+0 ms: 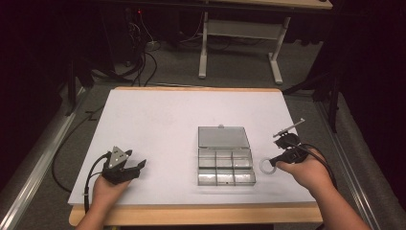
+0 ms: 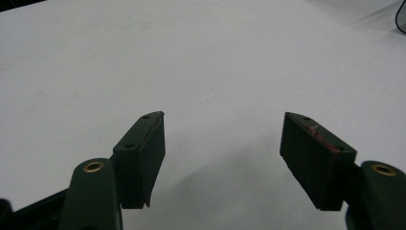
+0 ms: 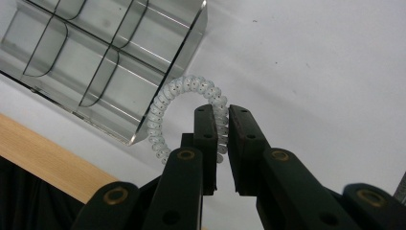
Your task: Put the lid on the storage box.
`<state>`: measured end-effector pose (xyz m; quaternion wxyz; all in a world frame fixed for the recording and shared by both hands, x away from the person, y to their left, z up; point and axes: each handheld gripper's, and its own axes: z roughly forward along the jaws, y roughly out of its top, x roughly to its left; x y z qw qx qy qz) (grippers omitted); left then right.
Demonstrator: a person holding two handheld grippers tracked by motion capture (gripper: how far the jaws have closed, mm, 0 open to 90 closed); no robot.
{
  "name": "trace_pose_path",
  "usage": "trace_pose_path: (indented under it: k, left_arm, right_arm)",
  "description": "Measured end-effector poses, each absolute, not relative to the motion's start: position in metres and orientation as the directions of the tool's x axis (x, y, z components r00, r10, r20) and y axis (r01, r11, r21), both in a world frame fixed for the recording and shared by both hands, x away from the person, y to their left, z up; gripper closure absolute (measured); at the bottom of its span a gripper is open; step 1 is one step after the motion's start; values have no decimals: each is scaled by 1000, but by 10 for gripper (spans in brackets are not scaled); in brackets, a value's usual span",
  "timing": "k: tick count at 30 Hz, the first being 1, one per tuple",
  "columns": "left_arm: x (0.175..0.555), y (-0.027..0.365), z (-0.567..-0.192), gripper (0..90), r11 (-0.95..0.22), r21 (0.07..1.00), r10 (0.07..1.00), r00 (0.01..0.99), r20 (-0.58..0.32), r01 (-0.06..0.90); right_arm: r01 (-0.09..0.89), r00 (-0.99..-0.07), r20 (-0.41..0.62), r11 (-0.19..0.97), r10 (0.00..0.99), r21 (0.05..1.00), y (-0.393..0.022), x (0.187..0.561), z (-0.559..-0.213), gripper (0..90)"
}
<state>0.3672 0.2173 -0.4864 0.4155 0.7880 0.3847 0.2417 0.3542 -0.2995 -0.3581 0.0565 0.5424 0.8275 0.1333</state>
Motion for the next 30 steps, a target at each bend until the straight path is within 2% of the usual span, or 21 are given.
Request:
trace_pose_path:
  k: [30]
  left_arm:
    - [367, 218, -486, 325, -358, 843, 806, 589, 61, 402]
  right_arm:
    - [858, -460, 60, 426, 886, 285, -262, 365, -366, 832]
